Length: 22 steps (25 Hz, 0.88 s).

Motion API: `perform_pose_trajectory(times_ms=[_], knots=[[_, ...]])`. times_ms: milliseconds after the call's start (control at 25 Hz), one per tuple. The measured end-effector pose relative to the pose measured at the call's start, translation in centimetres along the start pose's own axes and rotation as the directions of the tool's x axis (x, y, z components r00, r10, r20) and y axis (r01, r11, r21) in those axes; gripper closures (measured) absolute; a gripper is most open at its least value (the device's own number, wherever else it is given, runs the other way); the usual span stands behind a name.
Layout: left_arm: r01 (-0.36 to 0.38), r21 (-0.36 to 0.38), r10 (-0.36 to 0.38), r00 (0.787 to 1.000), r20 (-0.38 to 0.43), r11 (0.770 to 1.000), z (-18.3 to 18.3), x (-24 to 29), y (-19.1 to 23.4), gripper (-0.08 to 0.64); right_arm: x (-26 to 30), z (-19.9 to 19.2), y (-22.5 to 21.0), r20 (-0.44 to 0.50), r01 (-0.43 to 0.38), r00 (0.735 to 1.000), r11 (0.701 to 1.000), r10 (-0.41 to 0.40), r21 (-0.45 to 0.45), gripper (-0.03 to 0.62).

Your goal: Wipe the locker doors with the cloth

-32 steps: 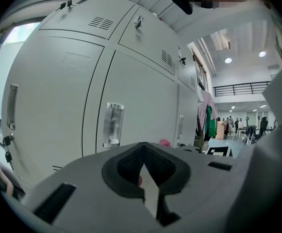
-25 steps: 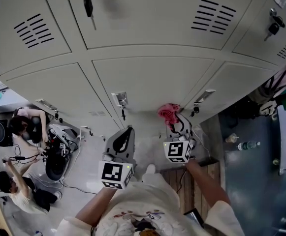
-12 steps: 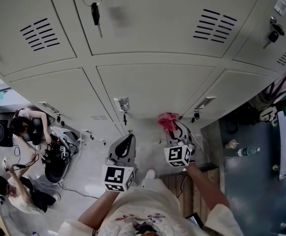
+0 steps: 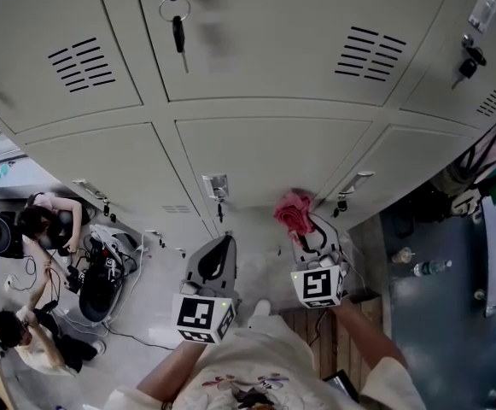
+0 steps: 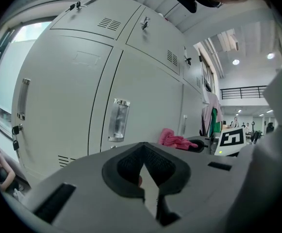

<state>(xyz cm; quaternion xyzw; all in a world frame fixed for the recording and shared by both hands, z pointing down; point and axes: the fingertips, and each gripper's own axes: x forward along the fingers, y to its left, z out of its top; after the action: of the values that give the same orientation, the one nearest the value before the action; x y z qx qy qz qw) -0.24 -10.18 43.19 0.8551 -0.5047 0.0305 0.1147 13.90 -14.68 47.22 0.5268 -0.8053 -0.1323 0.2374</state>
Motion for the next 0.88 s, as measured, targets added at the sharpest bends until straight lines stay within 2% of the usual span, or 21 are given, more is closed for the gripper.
perform_pose_trajectory(times_ms=[160, 600, 880], knots=[[0.016, -0.007, -0.016, 1.0, -0.019, 1.0, 1.1, 0.0, -0.4, 0.555, -1.3, 4.4, -1.4, 0.016, 0.007, 1.0, 0.999, -0.006, -0.046, 0.492], [0.063, 0.001, -0.063, 0.998, 0.003, 0.998, 3.6, -0.6, -1.4, 0.555, -4.7, 17.3, -7.2, 0.187, 0.089, 0.979, 0.994, -0.077, -0.058, 0.491], [0.067, -0.002, -0.067, 0.998, 0.016, 0.998, 4.3, -0.8, -1.4, 0.555, -4.7, 21.3, -8.8, 0.212, 0.136, 0.97, 0.989, -0.119, -0.064, 0.491]])
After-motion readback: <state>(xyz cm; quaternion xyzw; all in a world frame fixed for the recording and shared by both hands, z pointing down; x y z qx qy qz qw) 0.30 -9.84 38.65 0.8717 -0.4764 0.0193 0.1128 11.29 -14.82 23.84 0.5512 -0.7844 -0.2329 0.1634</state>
